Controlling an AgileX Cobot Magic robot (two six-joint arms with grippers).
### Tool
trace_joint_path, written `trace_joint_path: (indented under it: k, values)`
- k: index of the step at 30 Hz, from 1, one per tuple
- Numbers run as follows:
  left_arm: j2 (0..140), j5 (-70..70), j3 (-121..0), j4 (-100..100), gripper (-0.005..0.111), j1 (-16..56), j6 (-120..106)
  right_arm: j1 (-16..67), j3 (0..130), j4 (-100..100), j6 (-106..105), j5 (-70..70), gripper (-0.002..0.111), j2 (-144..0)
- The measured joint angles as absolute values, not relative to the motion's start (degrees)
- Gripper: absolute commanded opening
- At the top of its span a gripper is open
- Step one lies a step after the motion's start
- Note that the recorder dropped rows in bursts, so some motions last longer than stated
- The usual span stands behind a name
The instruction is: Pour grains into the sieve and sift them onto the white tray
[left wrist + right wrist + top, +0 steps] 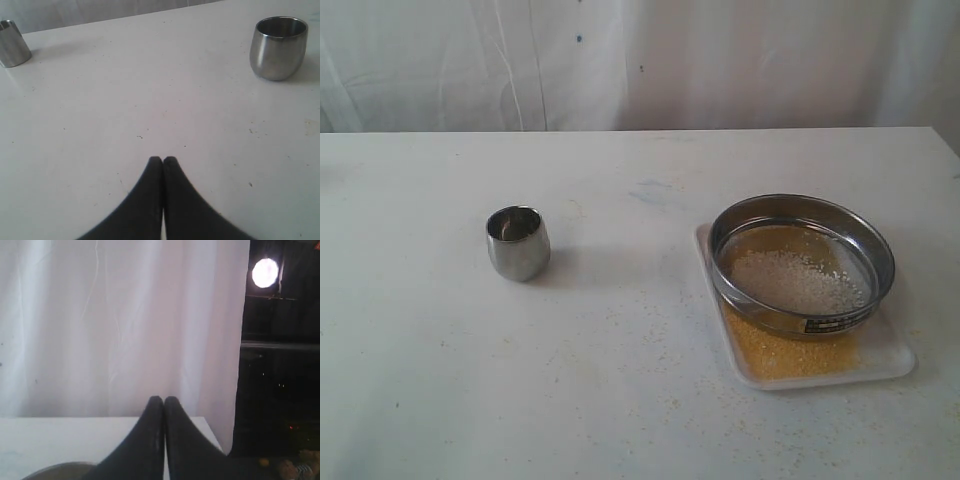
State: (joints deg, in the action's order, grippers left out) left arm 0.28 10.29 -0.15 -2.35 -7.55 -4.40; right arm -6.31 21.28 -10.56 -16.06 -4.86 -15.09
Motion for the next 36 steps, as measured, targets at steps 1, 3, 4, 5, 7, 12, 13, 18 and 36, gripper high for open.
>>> trace_joint_path:
  k: [1, 3, 4, 5, 7, 12, 13, 18, 36]
  values:
    - [0.28, 10.29, -0.15, -2.35, 0.0, -7.55, -4.4, -6.31, 20.38, -10.33, -16.06, -5.1, 0.0, -15.01]
    - [0.28, 10.29, -0.15, -2.35, 0.0, -7.55, -4.4, -6.31, 19.2, -10.35, -16.06, -6.25, 0.0, -15.01]
    - [0.28, 10.29, -0.15, -2.35, 0.0, -7.55, -4.4, -6.31, 19.08, -10.35, -16.06, -6.95, 0.0, -15.01]
    - [0.28, 10.29, -0.15, -2.35, 0.0, -7.55, -4.4, -6.31, 18.8, -10.35, -16.06, -7.67, 0.0, -15.01]
    - [0.28, 10.29, -0.15, -2.35, 0.0, -7.55, -4.4, -6.31, 18.77, -10.35, -16.06, -8.95, 0.0, -15.01]
    - [0.28, 10.29, -0.15, -2.35, 0.0, -7.55, -4.4, -6.31, 18.77, -10.35, -16.06, -9.39, 0.0, -15.01]
    - [0.28, 10.29, -0.15, -2.35, 0.0, -7.55, -4.4, -6.31, 18.77, -10.35, -16.06, -9.39, 0.0, -15.01]
    - [0.28, 10.29, -0.15, -2.35, 0.0, -7.55, -4.4, -6.31, 18.77, -10.35, -16.06, -9.39, 0.0, -15.01]
    - [0.28, 10.4, -0.15, -2.35, 0.0, -7.55, -4.4, -4.84, 12.72, 2.87, -1.36, -1.9, 0.0, -0.32]
